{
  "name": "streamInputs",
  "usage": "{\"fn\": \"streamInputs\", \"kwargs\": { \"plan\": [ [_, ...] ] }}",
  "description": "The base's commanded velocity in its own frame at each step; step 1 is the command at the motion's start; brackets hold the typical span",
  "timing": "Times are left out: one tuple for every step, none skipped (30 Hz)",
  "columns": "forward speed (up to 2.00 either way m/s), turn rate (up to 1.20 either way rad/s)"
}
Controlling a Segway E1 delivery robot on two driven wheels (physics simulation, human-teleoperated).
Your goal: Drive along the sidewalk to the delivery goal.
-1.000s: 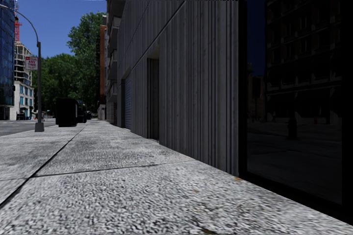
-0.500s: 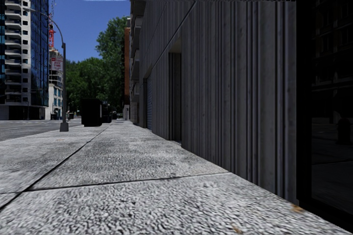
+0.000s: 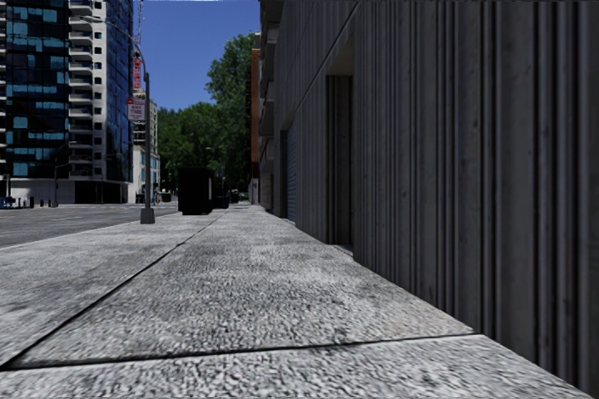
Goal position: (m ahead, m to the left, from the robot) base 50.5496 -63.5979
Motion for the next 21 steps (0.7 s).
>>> {"fn": "streamInputs", "kwargs": {
  "plan": [
    [1.55,0.37],
    [1.55,0.37],
    [1.55,0.37],
    [1.55,0.37],
    [1.55,0.37],
    [1.55,0.37],
    [1.55,0.37],
    [1.55,0.37],
    [1.58,0.37],
    [1.68,0.37],
    [1.74,0.37],
    [1.77,0.37],
    [1.77,0.37],
    [1.77,0.37],
    [1.77,0.37],
    [1.77,0.37],
    [1.77,0.37],
    [1.77,0.37],
    [1.77,0.37],
    [1.79,0.37],
    [1.79,0.37]
  ]
}}
